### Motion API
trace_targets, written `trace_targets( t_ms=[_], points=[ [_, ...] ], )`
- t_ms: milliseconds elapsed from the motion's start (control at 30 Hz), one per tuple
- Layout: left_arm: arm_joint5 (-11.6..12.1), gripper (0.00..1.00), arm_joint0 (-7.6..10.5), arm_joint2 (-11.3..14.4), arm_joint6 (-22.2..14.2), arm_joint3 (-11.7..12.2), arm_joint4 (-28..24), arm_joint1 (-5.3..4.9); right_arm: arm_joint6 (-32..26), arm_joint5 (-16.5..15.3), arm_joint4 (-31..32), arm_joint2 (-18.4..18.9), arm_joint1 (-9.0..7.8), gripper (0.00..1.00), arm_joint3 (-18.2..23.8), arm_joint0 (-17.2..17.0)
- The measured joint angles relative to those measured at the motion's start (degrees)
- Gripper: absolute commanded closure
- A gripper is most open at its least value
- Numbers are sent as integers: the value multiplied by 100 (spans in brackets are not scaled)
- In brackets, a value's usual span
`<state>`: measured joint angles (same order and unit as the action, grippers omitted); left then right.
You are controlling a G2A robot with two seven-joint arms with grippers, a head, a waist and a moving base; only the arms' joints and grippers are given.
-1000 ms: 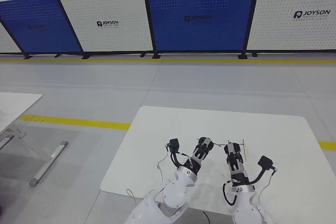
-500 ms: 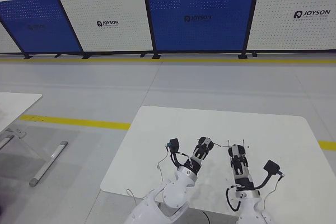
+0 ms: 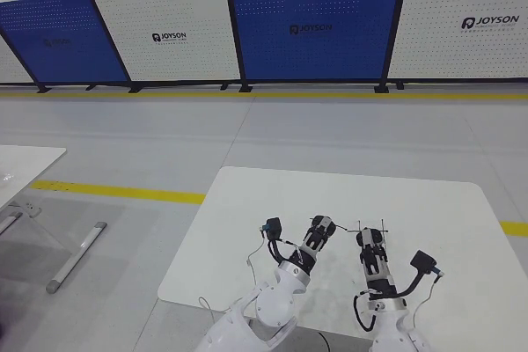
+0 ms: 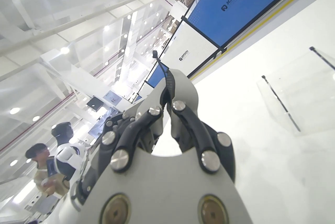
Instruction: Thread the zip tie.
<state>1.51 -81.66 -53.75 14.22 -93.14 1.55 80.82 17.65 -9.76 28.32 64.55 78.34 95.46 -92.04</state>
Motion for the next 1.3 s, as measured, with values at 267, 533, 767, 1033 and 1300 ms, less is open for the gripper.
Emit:
trace_targets(
  t_ms=[267,533,767,1033,1300],
  points=[
    [0,100,0,0,0,0,0,0,138,57,60,1,29,100,-23,33],
    [0,100,0,0,0,0,0,0,149,82,171,-65,62,100,-75,74],
    [0,100,0,0,0,0,0,0,110,113,213,-61,80,100,-85,72],
    [0,100,0,0,0,0,0,0,-99,112,-21,-78,109,100,-102,99],
    [0,100,0,0,0,0,0,0,-347,102,-281,-6,115,100,3,54]
  ],
)
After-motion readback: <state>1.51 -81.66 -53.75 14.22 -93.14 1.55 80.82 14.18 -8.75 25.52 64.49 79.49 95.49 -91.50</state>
